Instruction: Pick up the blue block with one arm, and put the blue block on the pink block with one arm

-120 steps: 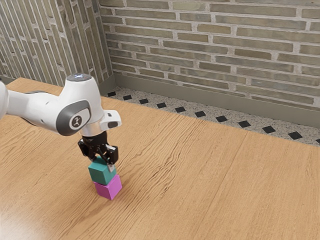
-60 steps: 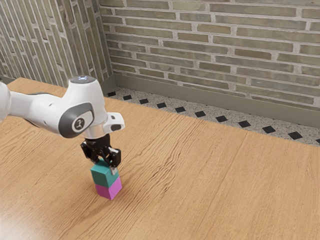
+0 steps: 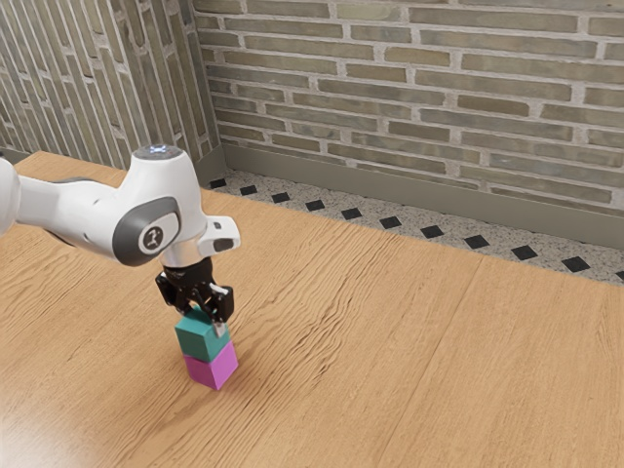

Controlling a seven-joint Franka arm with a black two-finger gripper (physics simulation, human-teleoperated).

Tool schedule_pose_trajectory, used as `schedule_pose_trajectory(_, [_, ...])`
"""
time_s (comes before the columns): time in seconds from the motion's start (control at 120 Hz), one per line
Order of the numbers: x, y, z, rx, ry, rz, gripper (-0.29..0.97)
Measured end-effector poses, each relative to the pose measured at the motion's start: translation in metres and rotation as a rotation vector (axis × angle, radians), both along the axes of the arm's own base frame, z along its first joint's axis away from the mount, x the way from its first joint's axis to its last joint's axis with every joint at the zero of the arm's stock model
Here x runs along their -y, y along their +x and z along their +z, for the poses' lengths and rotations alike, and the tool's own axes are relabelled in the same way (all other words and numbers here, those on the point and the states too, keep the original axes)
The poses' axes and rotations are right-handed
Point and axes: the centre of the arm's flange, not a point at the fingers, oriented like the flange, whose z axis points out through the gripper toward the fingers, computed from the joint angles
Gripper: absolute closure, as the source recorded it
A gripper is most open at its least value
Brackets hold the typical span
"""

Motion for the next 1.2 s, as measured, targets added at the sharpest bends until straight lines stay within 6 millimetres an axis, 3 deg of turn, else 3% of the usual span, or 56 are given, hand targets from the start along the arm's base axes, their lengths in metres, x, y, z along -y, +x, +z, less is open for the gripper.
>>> schedule_pose_trajectory(0.517, [0.004,0.003,0.004,0.009,-0.001,-0.020,0.35])
schedule_pose_trajectory(0.683, [0.003,0.003,0.004,0.008,-0.007,-0.023,0.17])
schedule_pose_trajectory(0.85, [0.002,0.002,0.010,0.018,-0.006,-0.028,0.08])
schedule_pose_trajectory(0.908, [-0.001,0.004,0.038,0.066,0.007,-0.027,0.06])
schedule_pose_trajectory(0.983, [0.002,0.019,0.147,0.215,0.035,-0.034,0.04])
schedule_pose_trajectory(1.017, [0.006,0.019,0.176,0.235,0.039,-0.042,0.04])
schedule_pose_trajectory(1.2, [0.028,0.010,0.242,0.174,0.037,-0.116,0.02])
